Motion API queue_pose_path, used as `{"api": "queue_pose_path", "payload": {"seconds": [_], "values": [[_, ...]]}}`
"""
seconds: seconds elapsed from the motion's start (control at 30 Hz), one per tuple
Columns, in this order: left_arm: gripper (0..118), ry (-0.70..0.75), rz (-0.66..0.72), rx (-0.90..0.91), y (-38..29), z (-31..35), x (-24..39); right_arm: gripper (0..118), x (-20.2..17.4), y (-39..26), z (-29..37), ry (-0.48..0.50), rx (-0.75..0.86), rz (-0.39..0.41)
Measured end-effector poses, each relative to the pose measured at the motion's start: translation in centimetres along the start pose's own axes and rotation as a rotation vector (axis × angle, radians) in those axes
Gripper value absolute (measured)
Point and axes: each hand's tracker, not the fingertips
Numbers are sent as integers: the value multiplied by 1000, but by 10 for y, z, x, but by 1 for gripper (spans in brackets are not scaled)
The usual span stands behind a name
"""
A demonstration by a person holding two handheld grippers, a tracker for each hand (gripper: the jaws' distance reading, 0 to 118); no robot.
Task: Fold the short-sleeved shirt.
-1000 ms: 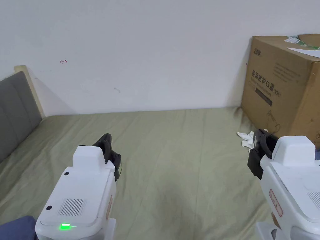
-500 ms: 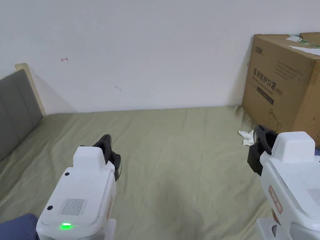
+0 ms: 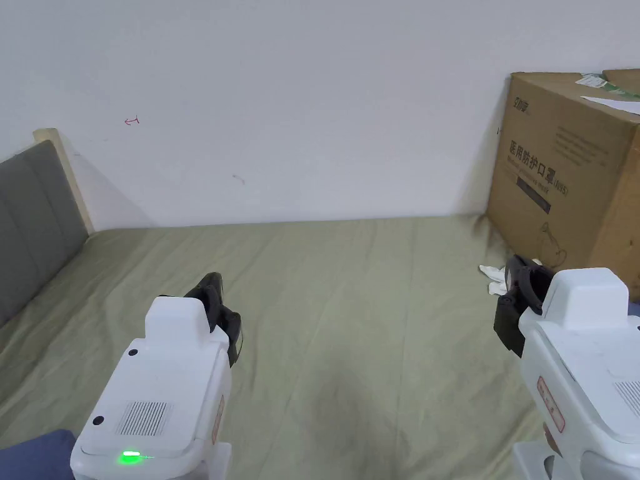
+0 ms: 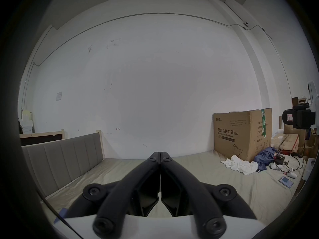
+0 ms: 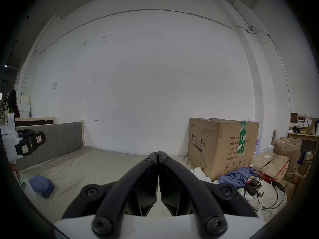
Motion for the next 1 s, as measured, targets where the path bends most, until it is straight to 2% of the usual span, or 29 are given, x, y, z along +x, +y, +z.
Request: {"api": "queue_pose_path", "payload": {"seconds": [0.7,0.77,0.8,0.83,0.87,0.9,0.93,0.97,1.0], "values": [[0,11,1,-1,0,1,-3,0,-3,2,2,0,1,9],[4,17,7,5,0,2,-4,5,-5,3,3,-5,-3,9],[13,31,11,7,0,3,-4,18,-5,3,3,-7,-3,7],[29,32,10,7,0,3,-4,40,-4,2,3,-7,-5,4],[61,34,10,9,0,3,-5,77,-3,2,2,-3,-10,0],[81,34,11,9,0,2,-5,100,-2,2,2,3,-16,-7],[101,35,12,10,0,2,-5,115,-2,1,2,1,-14,-13],[118,35,12,12,0,2,-5,118,-2,0,2,-5,-11,-15],[118,31,11,10,0,2,-5,118,-1,-1,4,-6,0,-22]]}}
